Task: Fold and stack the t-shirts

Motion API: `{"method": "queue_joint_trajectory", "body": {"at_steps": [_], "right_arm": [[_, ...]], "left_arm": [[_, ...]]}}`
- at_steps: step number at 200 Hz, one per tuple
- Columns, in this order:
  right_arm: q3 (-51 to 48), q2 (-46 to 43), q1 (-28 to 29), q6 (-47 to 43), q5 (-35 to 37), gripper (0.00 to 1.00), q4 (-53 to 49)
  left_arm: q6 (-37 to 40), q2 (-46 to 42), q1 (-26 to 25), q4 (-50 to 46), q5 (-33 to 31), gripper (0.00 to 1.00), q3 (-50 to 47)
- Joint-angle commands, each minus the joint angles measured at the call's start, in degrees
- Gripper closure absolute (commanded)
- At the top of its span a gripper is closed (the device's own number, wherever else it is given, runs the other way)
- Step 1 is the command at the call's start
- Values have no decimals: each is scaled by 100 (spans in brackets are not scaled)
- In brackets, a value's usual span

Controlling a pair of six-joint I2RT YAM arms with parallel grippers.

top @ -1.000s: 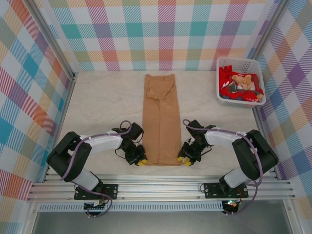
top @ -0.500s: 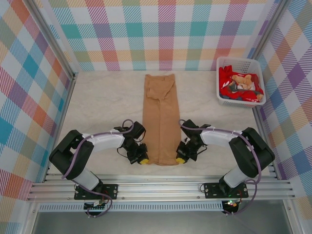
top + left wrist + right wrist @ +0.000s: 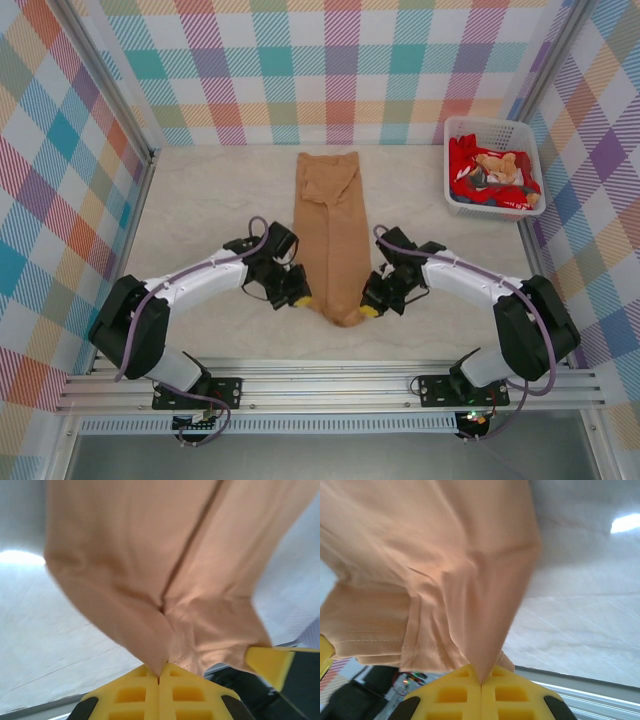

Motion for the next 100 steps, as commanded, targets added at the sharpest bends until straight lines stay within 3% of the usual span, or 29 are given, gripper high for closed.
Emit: {"method": "queue_joint_trajectory", "body": {"at_steps": [1,50,100], "right_arm": [[677,351,-306,-139,30,100,-196],[2499,1557,-940,-639,176,100,-576],[4378,3062,-1295,-860,238,100,-854]], "left_arm": [[-22,364,370,-2,-146,100,511],[222,1306,1164,-223,-366,100,1879],[417,2521,1616,-195,-319,100,3252]]}}
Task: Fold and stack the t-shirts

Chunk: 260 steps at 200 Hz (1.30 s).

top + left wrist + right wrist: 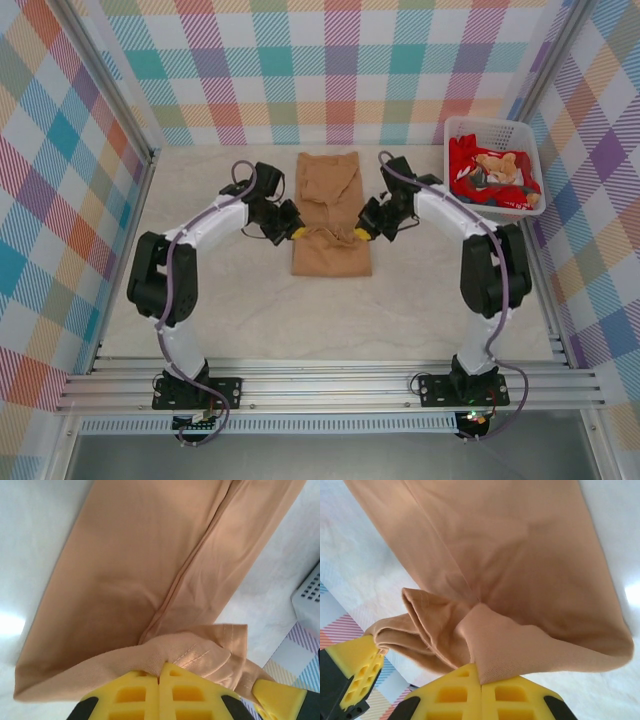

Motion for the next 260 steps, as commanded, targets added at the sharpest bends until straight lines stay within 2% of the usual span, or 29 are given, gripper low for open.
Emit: {"method": "queue_joint_trajectory", "body": {"at_steps": [1,49,52,58,68,79,95,121,147,178,207,260], "right_arm": [[717,576,-147,-250,48,100,-361],[2336,1932,-404,-305,-79,100,-710],[2413,2012,-414,-310,-87,99,-731],[2592,2156,-440,-322,-99,84,-776],[2761,2310,-503,-352,-81,67,-789],[2775,2267,-550,-430,44,58,-708],[2651,1967,-566,-630,264,51,-661],[1628,1180,-550,-702,428,51,-374],[-12,315,-440,-521,340,55,235],[-1048,-13,-157,-259,58,52,762],[-1540,75,-135,2,-75,50,1185],[-1165,511,-144,-176,149,57,965]], "left_arm": [[221,495,199,-170,-48,100,573],[374,1566,499,-275,32,100,1600],[398,1607,511,-276,53,97,1665],[444,1739,536,-315,54,89,1799],[545,1873,567,-337,50,69,1988],[644,1857,575,-296,70,53,2089],[764,1499,552,-280,-19,41,1939],[922,601,537,-495,-265,41,894],[583,-89,441,-286,24,48,-617],[-52,-359,188,315,369,52,-1636],[-426,-262,91,740,416,48,-1868],[-535,-133,69,931,416,47,-1836]]}}
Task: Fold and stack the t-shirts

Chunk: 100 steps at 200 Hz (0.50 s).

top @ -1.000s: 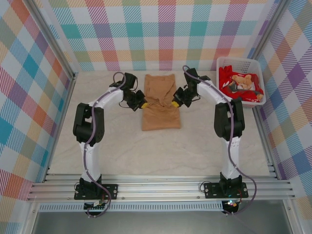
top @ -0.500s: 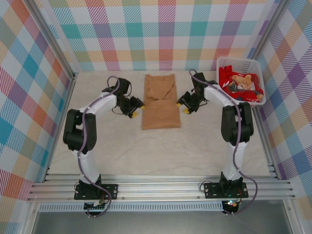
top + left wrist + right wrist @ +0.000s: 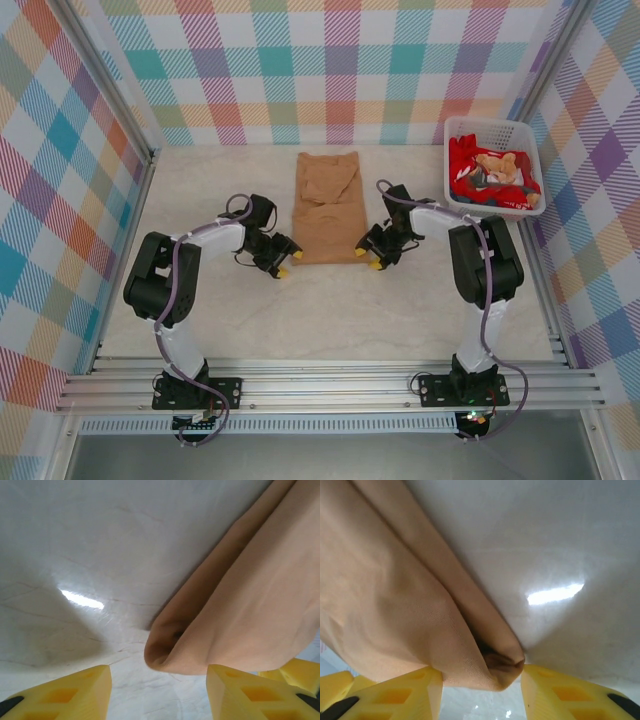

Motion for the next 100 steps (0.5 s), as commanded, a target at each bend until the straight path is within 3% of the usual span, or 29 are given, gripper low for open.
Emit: {"method": "queue_joint_trajectory", "body": {"at_steps": [1,34,55,75,100], "right_arm": [[278,180,-30,-37,111,57,-8],[418,302,-46,-143,172,71,-255],[185,253,-43,34,96,89,-33],[-60,133,-41,212,88,100,152],[-260,7,-31,332,1,100,217]], "left_arm": [[-135,100,-36,173,77,47,37],[-149,176,-66,237,49,50,119],[-218,273,-99,357,47,51,174],[-275,370,-135,457,22,52,208],[-285,487,-170,471,-24,56,276]]}}
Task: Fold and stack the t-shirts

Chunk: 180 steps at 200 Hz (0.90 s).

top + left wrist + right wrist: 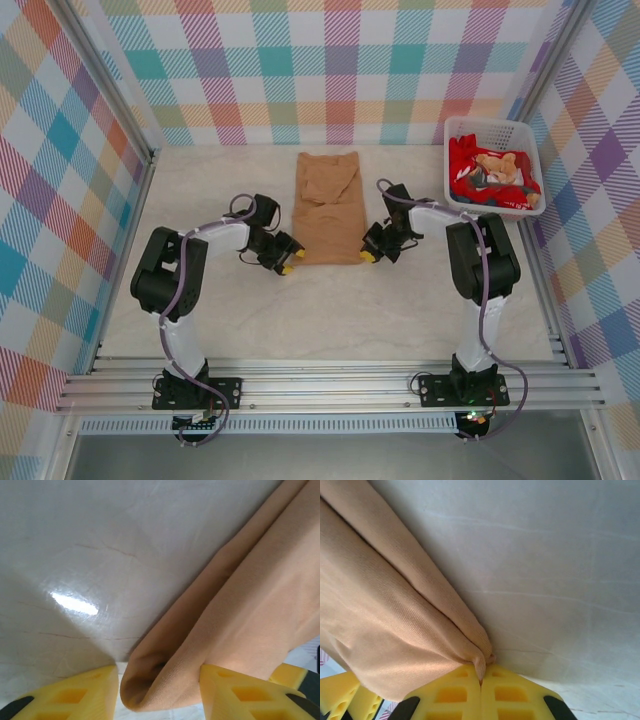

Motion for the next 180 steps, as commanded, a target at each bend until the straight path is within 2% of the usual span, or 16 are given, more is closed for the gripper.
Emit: {"method": "queue_joint_trajectory", "body": {"at_steps": [1,19,46,93,143,166,180], "right_arm": [[-296,-138,-2,193,0,100,-13],[-409,-202,9,185,-28,100,-46],[-582,-360,18,46,-15,100,-139],[-1022,-988,247,-427,-65,100,-755],[-2116,-2478,795,-668,-661,100,-1820],[-2338,-3374,910,-412,-923,100,-2286],[-2140,-3801,798,-283,-858,100,-2549]], "left_arm": [[-81,159,-87,128,-33,57,164],[-76,262,-104,181,-43,68,262],[137,249,-146,-98,-250,100,432],[862,-427,-459,-1331,-110,100,93],[1504,-2046,-1317,-2042,670,100,-933],[1506,-2624,-1511,-2255,1009,100,-822],[1423,-2828,-1506,-2339,944,100,-592]]}}
